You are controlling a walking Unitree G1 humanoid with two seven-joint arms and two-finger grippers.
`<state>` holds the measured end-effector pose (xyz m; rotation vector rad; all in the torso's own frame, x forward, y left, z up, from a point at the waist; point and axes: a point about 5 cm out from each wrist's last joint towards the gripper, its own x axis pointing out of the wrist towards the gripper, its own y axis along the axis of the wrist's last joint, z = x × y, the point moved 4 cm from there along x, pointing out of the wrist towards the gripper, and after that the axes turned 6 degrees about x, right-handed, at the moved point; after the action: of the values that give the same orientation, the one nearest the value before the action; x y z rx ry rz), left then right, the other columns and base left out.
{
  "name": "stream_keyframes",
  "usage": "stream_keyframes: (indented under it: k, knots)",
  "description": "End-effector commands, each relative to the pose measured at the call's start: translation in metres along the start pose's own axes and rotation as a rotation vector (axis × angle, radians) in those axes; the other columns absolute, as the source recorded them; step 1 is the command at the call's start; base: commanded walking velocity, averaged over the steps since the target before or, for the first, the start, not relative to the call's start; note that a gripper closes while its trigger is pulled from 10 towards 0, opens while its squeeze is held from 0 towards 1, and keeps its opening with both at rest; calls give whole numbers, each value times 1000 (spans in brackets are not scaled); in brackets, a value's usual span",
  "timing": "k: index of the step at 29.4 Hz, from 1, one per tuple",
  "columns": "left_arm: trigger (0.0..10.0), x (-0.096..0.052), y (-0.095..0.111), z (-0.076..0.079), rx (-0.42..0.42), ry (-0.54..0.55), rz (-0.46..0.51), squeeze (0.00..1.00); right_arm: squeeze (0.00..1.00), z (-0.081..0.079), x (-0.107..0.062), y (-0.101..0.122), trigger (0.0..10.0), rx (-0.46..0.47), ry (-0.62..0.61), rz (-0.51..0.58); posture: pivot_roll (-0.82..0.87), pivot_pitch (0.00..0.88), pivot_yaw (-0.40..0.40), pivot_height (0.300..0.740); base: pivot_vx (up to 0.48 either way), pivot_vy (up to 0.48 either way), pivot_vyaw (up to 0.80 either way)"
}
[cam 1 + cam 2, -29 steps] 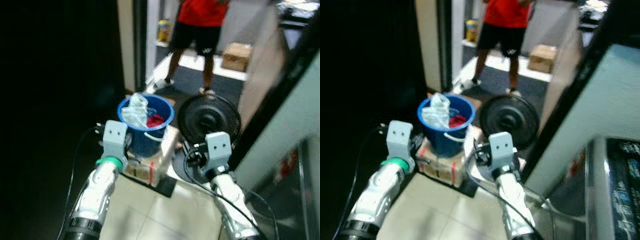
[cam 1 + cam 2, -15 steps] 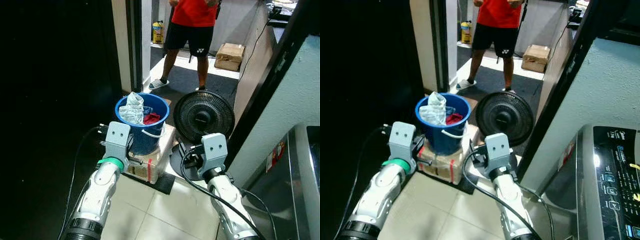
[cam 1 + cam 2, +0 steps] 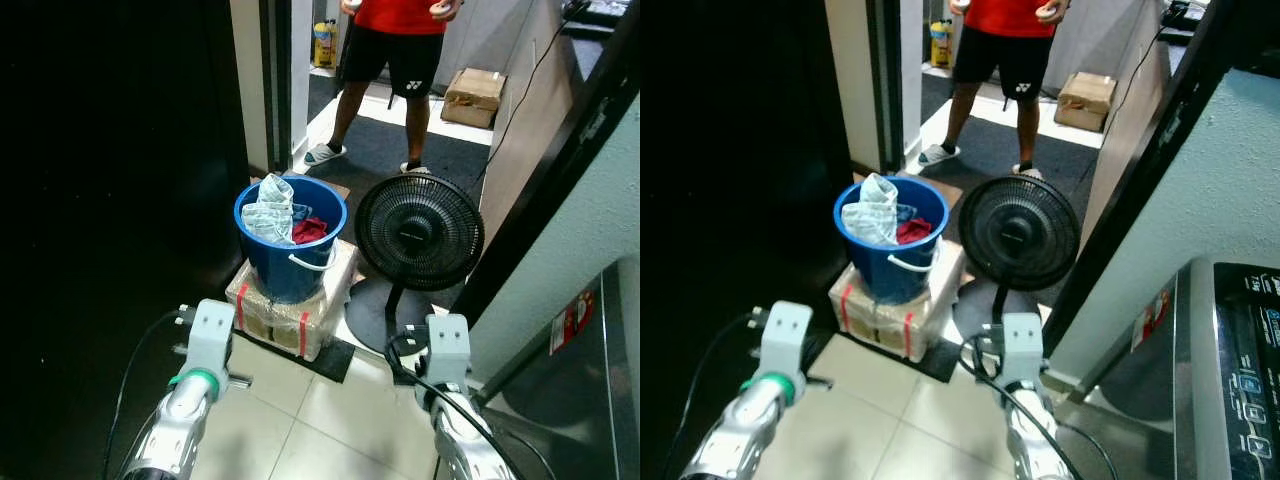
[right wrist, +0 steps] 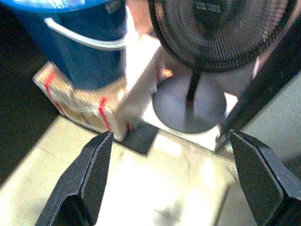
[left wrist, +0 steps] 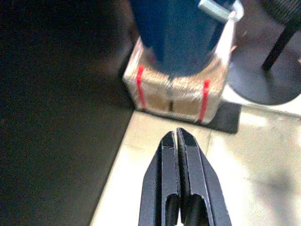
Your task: Clothes washing
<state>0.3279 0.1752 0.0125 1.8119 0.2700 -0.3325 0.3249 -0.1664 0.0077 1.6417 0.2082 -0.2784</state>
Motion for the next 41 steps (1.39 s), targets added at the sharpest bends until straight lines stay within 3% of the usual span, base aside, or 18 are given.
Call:
stream_keyframes:
  k: [1,16,41]
  knots:
    - [10000,-5,-18,1,-2,0,-50,0,0,6,-5,-15,10000,13,-20,-48,33,0,21,740,0,0,0]
    - [10000,-6,-25,-2,17,11,-50,0,0,-1,-5,-14,10000,-41,27,-25,31,0,17,740,172,0,0]
    - [10000,0,-22,-2,23,19,-18,0,0,-12,-1,-10,10000,-86,75,13,30,0,23,740,407,0,0]
